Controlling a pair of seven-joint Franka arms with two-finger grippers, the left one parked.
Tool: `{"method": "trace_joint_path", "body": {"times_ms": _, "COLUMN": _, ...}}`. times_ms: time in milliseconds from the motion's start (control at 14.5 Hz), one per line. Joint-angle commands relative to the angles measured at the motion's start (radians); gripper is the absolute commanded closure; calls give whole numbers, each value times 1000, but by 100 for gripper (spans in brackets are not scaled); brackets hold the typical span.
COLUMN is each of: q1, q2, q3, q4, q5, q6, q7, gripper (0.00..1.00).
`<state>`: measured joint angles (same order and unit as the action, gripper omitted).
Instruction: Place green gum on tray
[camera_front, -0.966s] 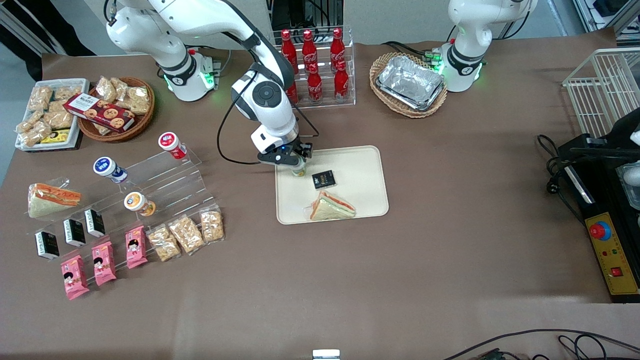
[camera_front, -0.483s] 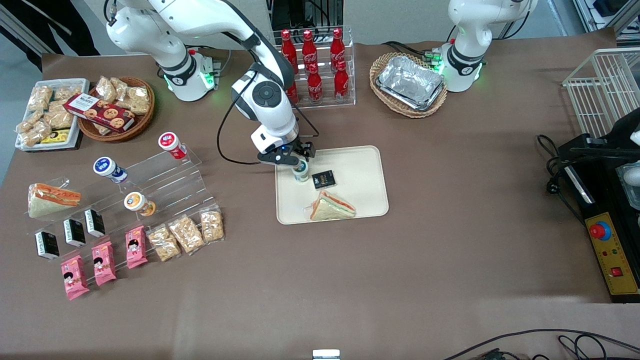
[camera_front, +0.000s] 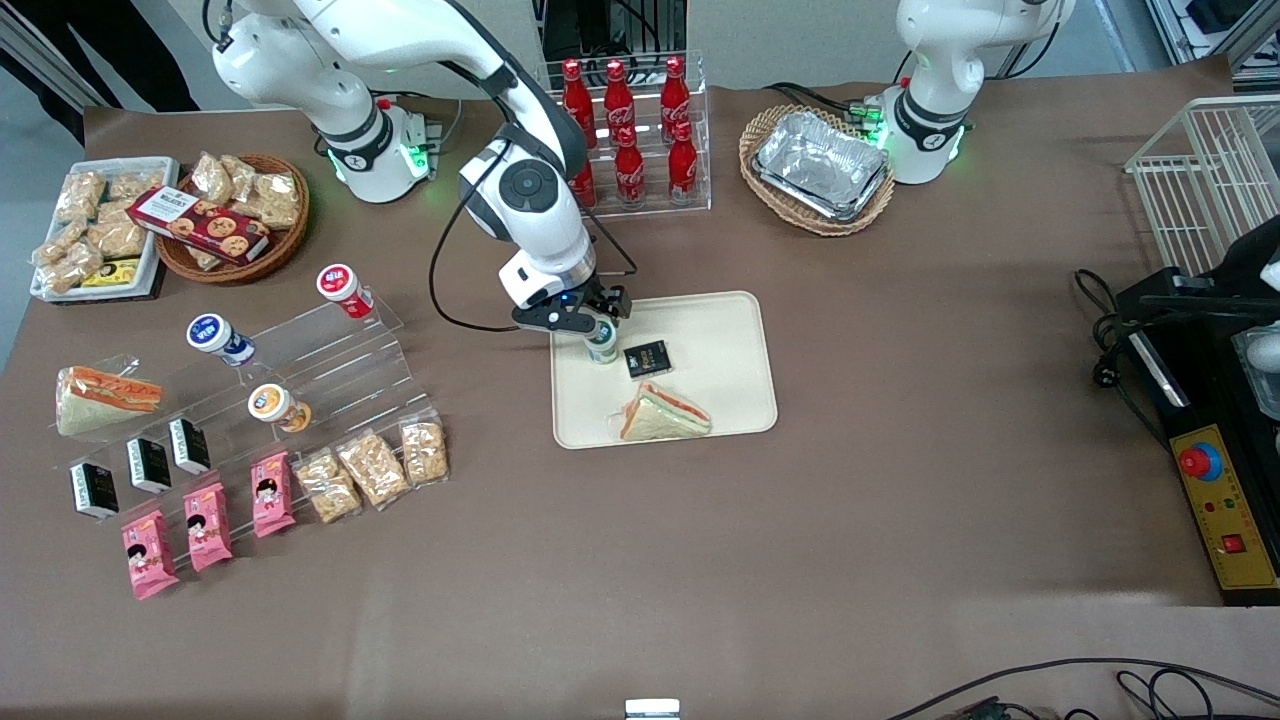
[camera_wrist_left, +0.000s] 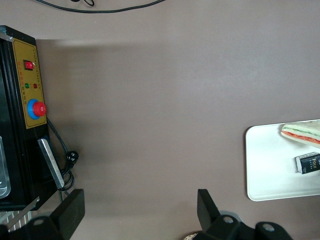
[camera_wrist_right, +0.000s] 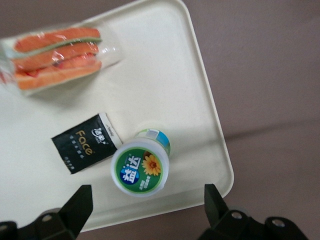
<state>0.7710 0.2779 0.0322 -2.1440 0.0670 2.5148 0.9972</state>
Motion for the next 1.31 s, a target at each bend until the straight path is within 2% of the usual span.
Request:
{"method": "trace_joint_path", "body": {"times_ms": 0, "q1": -41, "q2": -60, "q3": -5, "q4": 122, "q5": -13, "q6": -238, "q7": -41, "gripper": 0}}
{"method": "trace_joint_path", "body": {"times_ms": 552, "q1": -137, "q2": -85, "q3": -6, "q4": 542, "q5": -1, "q6": -787, "q7": -276, "gripper": 0}}
{"method": "trace_joint_path", "body": {"times_ms": 690, "q1": -198, "q2": -97, "q3": -6, "q4": 624, "q5": 2, "q6": -898, "q7": -365, "gripper": 0}}
{"method": "trace_joint_path", "body": {"times_ms": 1034, "q1": -376, "q2": -184, "q3": 0, "q4": 609, "q5": -3, "q6": -956, "q7": -656, "gripper": 0}}
{"method": "trace_joint_path", "body": {"times_ms": 1241, "q1": -546, "q2": -194, "q3": 6, "q4": 612, "q5": -10, "q6": -967, "q7": -848, "gripper": 0}}
